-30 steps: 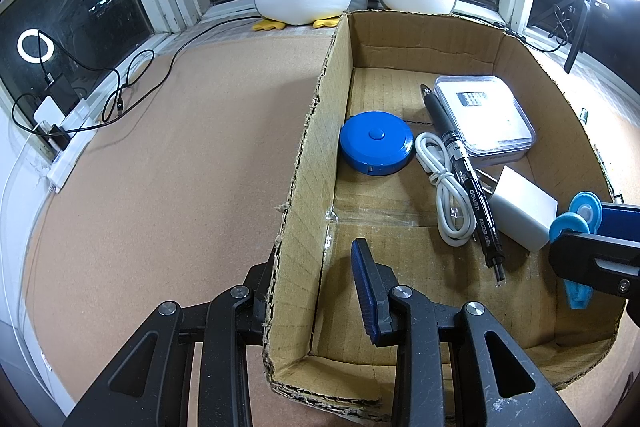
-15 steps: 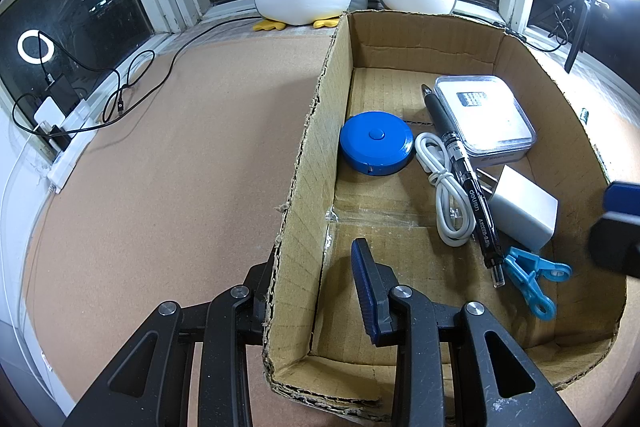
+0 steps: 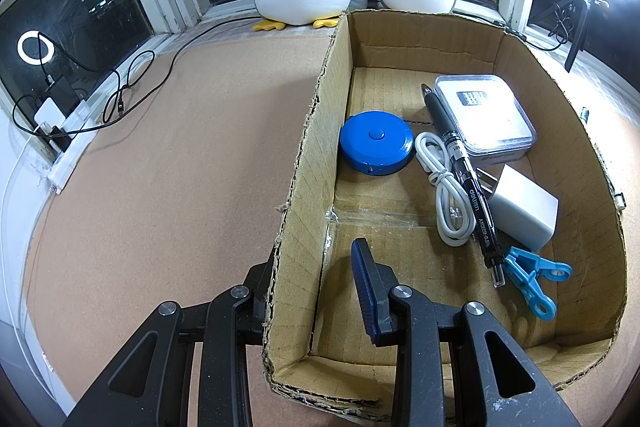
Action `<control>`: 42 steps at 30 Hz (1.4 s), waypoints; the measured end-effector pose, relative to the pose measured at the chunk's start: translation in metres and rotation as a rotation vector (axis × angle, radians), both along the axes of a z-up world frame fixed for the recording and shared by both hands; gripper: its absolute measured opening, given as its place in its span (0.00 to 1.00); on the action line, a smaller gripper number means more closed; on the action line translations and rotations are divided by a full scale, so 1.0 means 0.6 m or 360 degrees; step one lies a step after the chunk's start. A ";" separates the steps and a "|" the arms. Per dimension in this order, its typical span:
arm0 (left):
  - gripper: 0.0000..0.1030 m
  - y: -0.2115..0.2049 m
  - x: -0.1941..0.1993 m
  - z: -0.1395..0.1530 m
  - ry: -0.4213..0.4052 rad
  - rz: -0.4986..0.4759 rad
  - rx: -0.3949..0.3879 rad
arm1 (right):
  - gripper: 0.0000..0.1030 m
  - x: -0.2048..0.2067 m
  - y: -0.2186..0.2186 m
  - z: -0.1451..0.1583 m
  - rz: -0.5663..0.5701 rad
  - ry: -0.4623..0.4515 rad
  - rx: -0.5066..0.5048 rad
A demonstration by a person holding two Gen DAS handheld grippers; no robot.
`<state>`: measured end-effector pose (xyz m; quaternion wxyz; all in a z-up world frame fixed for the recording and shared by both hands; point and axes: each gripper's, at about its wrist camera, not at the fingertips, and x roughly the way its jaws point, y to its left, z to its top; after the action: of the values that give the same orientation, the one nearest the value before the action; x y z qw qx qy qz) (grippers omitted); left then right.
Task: Organize rigid objects
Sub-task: 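Return the right tool to the mat and grasp the second blue clothespin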
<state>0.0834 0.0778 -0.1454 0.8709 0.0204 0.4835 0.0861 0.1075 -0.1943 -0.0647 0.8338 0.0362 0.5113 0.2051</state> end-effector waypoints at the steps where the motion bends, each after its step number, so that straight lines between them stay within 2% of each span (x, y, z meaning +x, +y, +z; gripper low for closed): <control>1: 0.33 0.000 0.000 0.000 0.0000 0.0001 -0.0001 | 0.43 0.003 -0.008 -0.001 0.0004 -0.0015 -0.0005; 4: 0.33 0.001 -0.001 0.000 -0.0001 0.0000 0.0000 | 0.43 0.018 -0.024 -0.011 -0.0003 -0.0057 -0.0096; 21: 0.33 0.000 -0.001 0.000 0.0000 0.0001 -0.0001 | 0.41 0.118 -0.024 -0.094 0.0052 0.0045 -0.0300; 39: 0.33 0.000 0.000 0.000 0.0001 0.0001 0.0002 | 0.29 0.139 -0.024 -0.122 0.0045 0.0157 -0.0294; 42: 0.33 0.000 -0.001 0.000 0.0001 0.0001 0.0003 | 0.22 0.136 -0.025 -0.122 0.0054 0.0168 -0.0273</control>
<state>0.0830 0.0778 -0.1453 0.8707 0.0211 0.4836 0.0868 0.1889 -0.2094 -0.1379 0.8021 -0.0333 0.5708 0.1725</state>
